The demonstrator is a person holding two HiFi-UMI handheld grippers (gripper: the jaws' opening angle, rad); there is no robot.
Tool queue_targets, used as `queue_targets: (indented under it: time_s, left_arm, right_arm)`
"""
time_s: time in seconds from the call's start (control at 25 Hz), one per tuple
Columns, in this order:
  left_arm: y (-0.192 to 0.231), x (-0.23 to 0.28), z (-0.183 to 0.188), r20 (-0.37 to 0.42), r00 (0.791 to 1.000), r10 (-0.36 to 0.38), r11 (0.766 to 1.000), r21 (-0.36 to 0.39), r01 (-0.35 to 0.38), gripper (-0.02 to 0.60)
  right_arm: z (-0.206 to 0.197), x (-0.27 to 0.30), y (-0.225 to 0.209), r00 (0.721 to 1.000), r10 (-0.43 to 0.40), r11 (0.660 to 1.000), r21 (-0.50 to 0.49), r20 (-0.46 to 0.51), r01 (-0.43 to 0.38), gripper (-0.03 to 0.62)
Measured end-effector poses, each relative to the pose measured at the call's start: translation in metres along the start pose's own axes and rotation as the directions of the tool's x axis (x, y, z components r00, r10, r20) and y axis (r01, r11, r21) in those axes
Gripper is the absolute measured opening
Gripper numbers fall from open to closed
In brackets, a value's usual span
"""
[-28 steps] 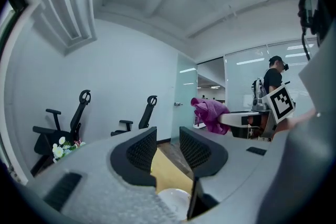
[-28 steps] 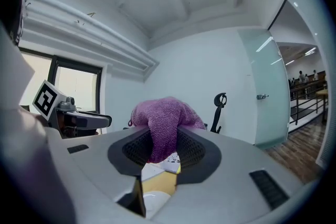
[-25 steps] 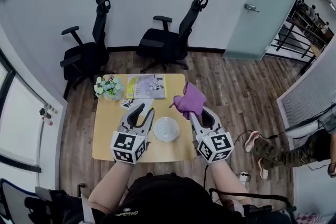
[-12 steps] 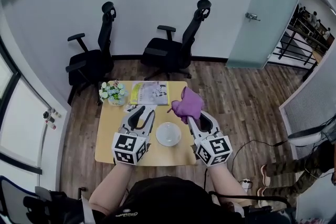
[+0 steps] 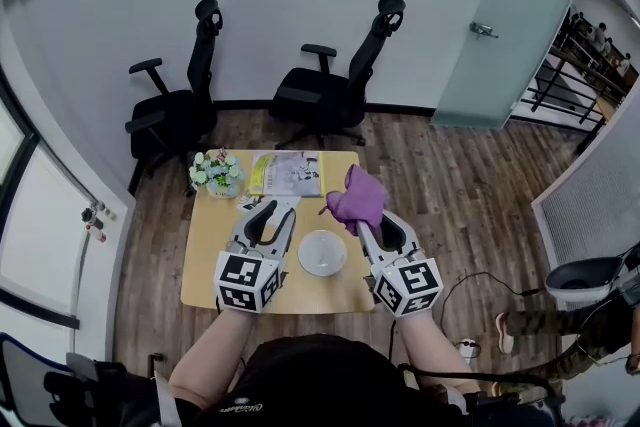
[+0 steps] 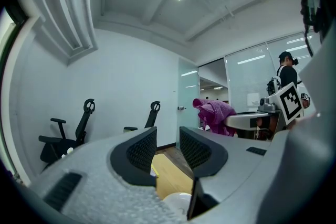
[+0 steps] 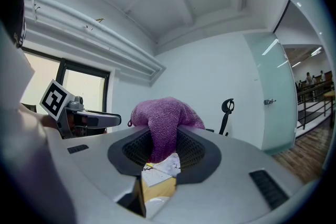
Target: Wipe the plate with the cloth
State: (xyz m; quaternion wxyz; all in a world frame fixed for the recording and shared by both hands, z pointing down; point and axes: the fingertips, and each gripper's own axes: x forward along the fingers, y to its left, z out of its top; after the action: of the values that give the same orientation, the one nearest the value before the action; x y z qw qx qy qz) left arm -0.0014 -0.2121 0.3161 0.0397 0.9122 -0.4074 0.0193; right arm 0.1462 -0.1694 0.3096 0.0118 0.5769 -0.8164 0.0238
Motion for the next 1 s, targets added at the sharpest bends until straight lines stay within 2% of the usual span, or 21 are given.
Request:
queue_targets:
  time_s: [1.0]
  left_arm:
    - [0.004,0.011,-0.014,-0.019,1.000,-0.001,1.000,-0.021,0.001,0.138]
  right_arm:
    - [-0.012,0.009,-0.003,1.000,0.007,1.000,-0.007,-0.029,-0.008,0.112]
